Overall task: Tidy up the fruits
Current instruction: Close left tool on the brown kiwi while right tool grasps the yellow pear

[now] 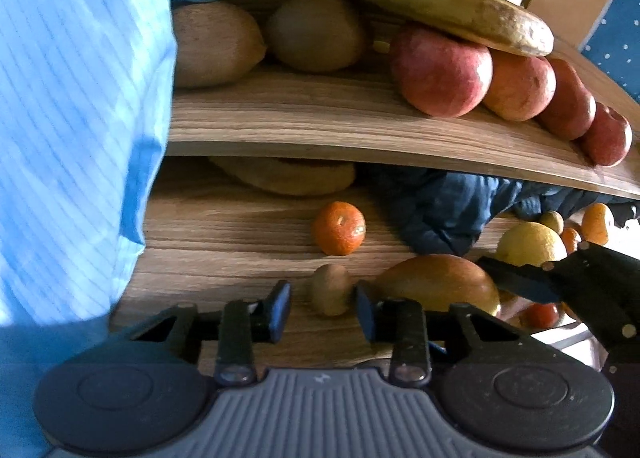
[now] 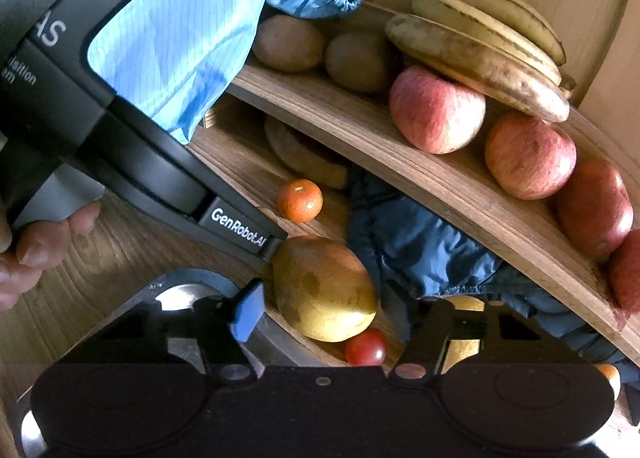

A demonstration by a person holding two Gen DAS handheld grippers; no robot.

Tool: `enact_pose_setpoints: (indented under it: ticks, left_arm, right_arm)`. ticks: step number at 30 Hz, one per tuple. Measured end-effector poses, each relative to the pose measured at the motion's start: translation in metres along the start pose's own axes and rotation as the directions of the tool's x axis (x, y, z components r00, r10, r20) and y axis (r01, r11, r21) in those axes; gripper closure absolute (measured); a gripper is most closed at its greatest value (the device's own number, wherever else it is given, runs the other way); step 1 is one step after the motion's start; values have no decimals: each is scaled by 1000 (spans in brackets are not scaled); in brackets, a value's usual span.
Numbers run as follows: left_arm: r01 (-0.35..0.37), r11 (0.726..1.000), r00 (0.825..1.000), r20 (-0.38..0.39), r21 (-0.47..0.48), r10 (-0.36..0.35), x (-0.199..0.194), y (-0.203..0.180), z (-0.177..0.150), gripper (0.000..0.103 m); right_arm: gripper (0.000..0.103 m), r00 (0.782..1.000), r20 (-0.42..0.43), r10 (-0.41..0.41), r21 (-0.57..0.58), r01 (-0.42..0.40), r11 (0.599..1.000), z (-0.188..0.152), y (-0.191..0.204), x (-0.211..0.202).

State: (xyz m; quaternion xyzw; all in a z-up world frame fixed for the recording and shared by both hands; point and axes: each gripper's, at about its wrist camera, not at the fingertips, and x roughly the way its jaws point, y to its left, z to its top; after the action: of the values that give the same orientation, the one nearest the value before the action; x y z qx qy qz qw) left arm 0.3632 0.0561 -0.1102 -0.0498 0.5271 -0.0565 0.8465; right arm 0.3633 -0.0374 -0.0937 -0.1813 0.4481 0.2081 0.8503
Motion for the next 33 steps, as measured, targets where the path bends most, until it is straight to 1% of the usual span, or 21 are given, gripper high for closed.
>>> enact_pose_setpoints:
  ticks: [2, 6, 12, 17, 24, 25, 31, 32, 33]
  left_arm:
    - [12, 1000, 1000, -2, 1, -12, 2, -3, 2, 75]
    - [20, 1000, 1000, 1, -1, -20, 3, -4, 1, 76]
    - [17, 1000, 1000, 24, -9, -17, -4, -1, 0, 76]
    - [9, 1000, 999, 35, -19, -8, -11, 0, -2, 76]
    - [-2, 1000, 999, 48, -27, 3, -25, 3, -9, 76]
    - [-5, 1000, 999, 50, -28, 6, -21, -3, -10, 76]
    - [-12, 999, 998, 64, -36, 14, -29, -8, -16, 76]
    - [-13, 999, 998, 66, -37, 16, -31, -9, -18, 76]
    - [-15, 999, 998, 68, -39, 18, -33, -10, -20, 76]
  right_arm:
    - [44, 1000, 0, 0, 6, 0, 1000, 0, -1, 1]
    - [45, 1000, 6, 0, 16, 0, 1000, -1, -2, 1]
    - [45, 1000, 23, -2, 43, 1, 999, -3, -1, -1]
    - [46, 999, 52, -3, 62, 0, 998, -5, -1, -9]
    - [46, 997, 71, -8, 72, 3, 997, -10, 1, -22]
    - [46, 997, 73, -8, 72, 3, 997, -10, 1, -23]
    - [46, 996, 86, -6, 69, 0, 998, -13, 4, -35]
    - [46, 999, 37, -13, 83, 9, 996, -13, 4, -37]
    - [46, 999, 42, -13, 82, 9, 997, -14, 4, -40]
